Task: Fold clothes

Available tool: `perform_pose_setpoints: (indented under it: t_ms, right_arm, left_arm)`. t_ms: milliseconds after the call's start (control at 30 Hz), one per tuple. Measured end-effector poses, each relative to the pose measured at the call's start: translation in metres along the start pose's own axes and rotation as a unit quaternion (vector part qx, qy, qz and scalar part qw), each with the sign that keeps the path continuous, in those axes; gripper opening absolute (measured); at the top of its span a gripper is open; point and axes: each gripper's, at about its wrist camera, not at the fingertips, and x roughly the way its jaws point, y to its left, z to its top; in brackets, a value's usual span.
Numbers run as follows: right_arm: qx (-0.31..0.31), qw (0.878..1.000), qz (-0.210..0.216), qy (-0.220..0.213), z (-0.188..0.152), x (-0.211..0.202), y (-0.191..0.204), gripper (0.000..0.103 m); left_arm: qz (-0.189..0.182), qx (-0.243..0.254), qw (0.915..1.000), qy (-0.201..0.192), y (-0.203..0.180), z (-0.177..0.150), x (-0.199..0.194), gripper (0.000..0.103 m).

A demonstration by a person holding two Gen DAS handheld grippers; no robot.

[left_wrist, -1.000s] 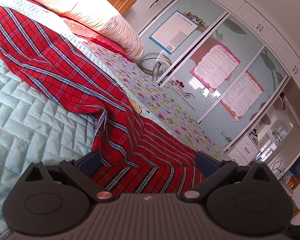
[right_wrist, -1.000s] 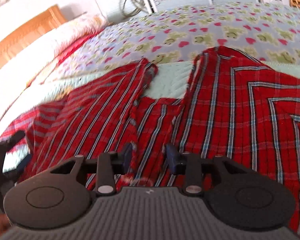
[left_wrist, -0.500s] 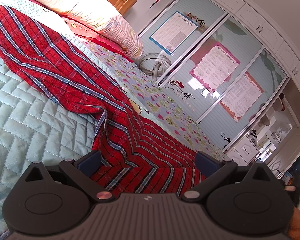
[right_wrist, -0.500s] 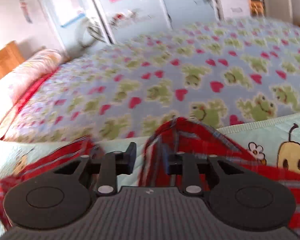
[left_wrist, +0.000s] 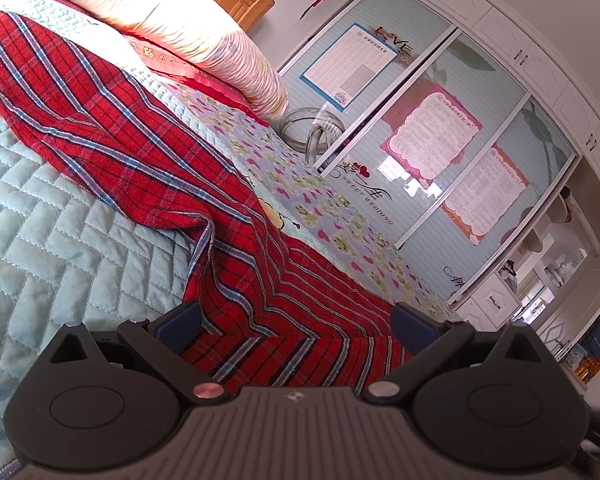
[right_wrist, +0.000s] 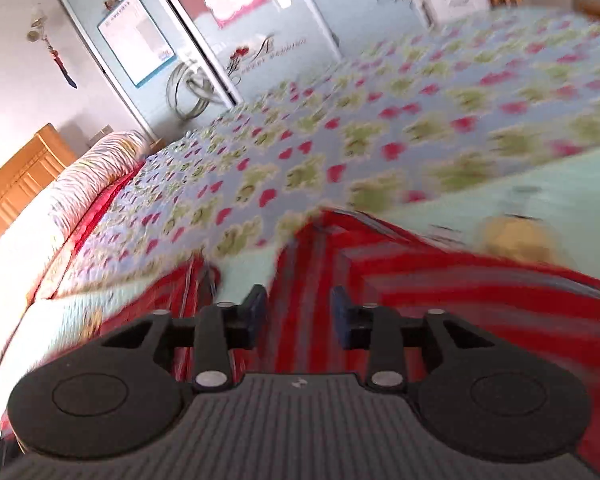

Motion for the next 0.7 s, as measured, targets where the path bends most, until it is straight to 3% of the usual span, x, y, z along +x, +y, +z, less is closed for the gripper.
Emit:
perform_pose_setpoints:
  t_ms: [100, 200, 300, 367, 467, 533, 600, 700]
  right_arm:
    - [0.024, 0.996, -0.083, -0.032, -0.031, -0.1, -0.031, 0.051]
    - [0.099, 0.978, -0.171, -0.071, -0.063, -0.185, -0.081, 0.056]
    - [0.153, 0.96, -0.207, -0.106, -0.085, -0.24, -0.14, 0.058]
    - [0.187, 0.953, -0.207, -0.117, -0.094, -0.258, -0.184, 0.059]
    - [0.271, 0.937, -0.188, -0.118, -0.104, -0.278, -0.249, 0.059]
    - [0.316, 0.929, -0.156, -0.115, -0.104, -0.288, -0.281, 0.059]
    - [0.309, 0.931, -0.15, -0.125, -0.097, -0.294, -0.3, 0.059]
    - [0.303, 0.931, -0.146, -0.142, -0.079, -0.295, -0.337, 0.06]
  left_arm:
    - [0.008, 0.012, 0.9999, 0.001, -0.004, 0.0, 0.0, 0.103]
    - [0.021, 0.035, 0.9992, 0.002, -0.011, -0.001, -0.001, 0.103]
    - [0.051, 0.087, 0.9949, -0.004, -0.026, -0.006, -0.003, 0.103]
    - [0.076, 0.134, 0.988, -0.016, -0.042, -0.01, -0.007, 0.103]
    - [0.117, 0.216, 0.9695, -0.006, -0.079, -0.017, -0.024, 0.102]
    - [0.084, 0.23, 0.9693, 0.027, -0.102, -0.035, -0.048, 0.103]
    - [0.055, 0.242, 0.9664, 0.068, -0.124, -0.059, -0.07, 0.103]
    - [0.054, 0.275, 0.9524, 0.119, -0.146, -0.111, -0.087, 0.103]
